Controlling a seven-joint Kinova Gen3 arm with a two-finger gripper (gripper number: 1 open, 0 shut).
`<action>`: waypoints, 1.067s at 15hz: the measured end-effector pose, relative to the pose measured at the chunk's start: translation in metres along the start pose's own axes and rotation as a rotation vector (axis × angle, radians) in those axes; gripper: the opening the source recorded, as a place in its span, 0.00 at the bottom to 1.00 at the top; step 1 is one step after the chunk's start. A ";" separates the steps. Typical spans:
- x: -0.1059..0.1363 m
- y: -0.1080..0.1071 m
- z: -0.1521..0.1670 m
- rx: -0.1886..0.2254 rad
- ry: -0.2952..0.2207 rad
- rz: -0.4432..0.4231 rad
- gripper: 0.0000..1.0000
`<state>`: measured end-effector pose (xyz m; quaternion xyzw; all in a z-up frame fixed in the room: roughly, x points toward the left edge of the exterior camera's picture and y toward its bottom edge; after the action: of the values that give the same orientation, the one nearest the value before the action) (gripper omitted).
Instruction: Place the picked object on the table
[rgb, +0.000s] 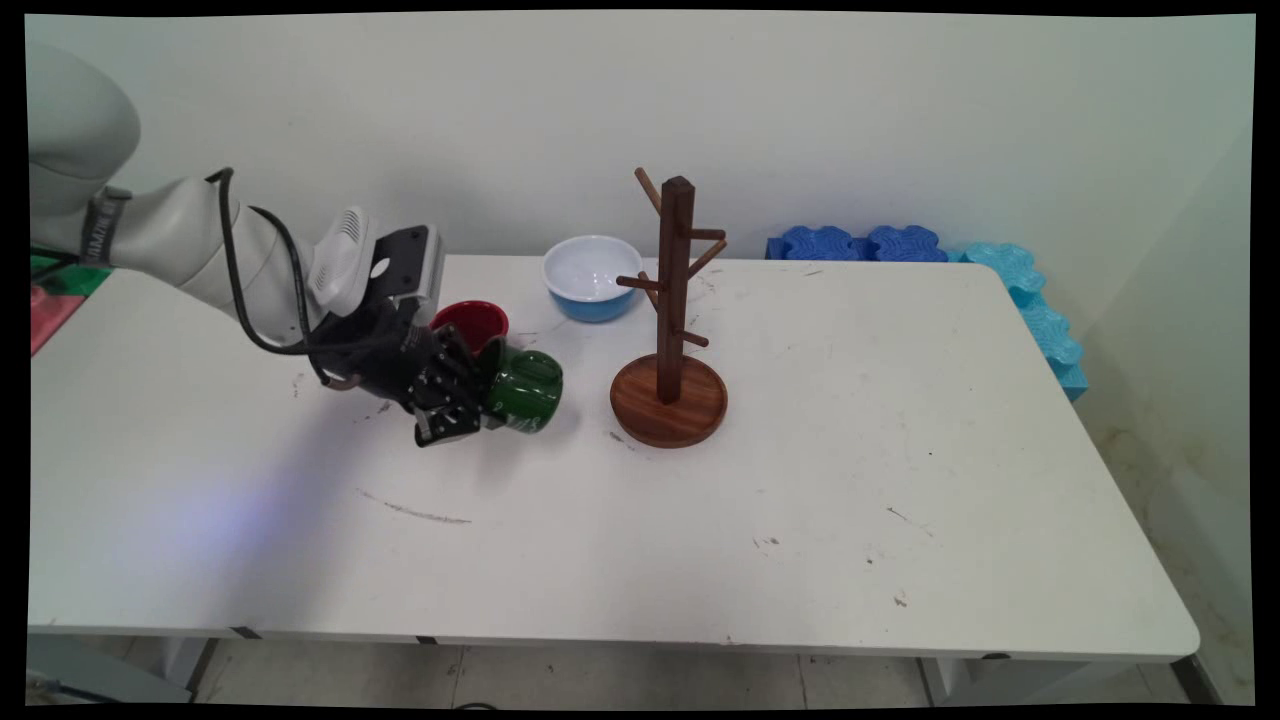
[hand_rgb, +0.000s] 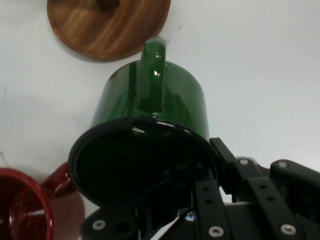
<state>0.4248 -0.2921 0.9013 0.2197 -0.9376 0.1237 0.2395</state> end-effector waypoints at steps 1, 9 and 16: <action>0.000 0.001 0.000 0.003 -0.015 0.010 0.00; -0.007 0.006 0.004 0.032 -0.157 0.049 0.00; -0.019 0.010 0.009 0.048 -0.251 0.055 0.00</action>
<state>0.4315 -0.2800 0.8829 0.2133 -0.9626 0.1243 0.1117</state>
